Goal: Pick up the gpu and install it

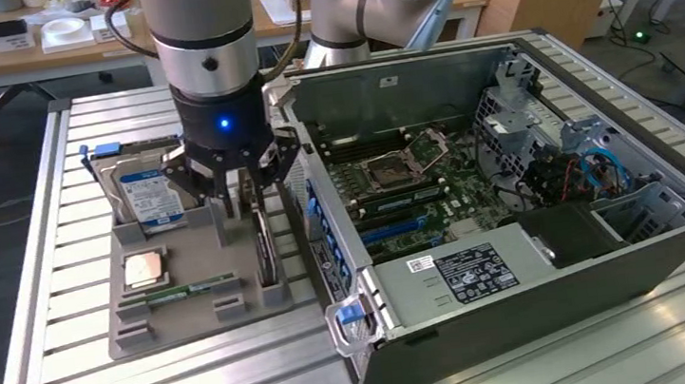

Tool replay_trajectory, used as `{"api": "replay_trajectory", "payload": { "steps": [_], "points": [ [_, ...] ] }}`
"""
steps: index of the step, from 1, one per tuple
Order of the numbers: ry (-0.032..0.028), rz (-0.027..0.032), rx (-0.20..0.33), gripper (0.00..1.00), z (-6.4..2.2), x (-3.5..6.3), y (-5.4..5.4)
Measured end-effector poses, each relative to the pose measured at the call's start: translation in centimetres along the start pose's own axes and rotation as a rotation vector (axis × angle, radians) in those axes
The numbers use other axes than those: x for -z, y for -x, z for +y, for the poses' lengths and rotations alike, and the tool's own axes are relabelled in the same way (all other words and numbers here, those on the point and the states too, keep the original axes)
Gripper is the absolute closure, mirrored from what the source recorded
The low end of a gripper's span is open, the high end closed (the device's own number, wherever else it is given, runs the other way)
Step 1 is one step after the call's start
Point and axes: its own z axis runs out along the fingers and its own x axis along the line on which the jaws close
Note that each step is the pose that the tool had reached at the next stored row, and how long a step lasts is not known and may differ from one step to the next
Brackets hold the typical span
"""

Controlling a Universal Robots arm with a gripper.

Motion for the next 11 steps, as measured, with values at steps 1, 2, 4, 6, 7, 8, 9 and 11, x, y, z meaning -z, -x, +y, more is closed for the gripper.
{"api": "replay_trajectory", "payload": {
  "steps": [1,2,4,6,7,8,9,11],
  "points": [
    [0.0000,-0.0001,0.000,0.58,-0.01,-0.19,0.00],
    [0.0001,-0.0002,0.000,0.58,-0.01,-0.37,-0.01],
    [0.0000,-0.0001,0.000,0.58,-0.03,-0.74,-0.02],
    [0.0008,0.0001,0.000,0.58,-0.03,-0.83,-0.02],
    [0.0017,0.0003,0.000,0.58,-0.03,-0.83,-0.02],
    [0.0019,0.0002,0.000,0.58,-0.03,-0.83,-0.03],
    [0.0021,0.0001,0.000,0.58,-0.03,-0.85,-0.02],
    [0.0023,0.0000,0.000,0.58,-0.03,-0.90,0.10]
  ]
}}
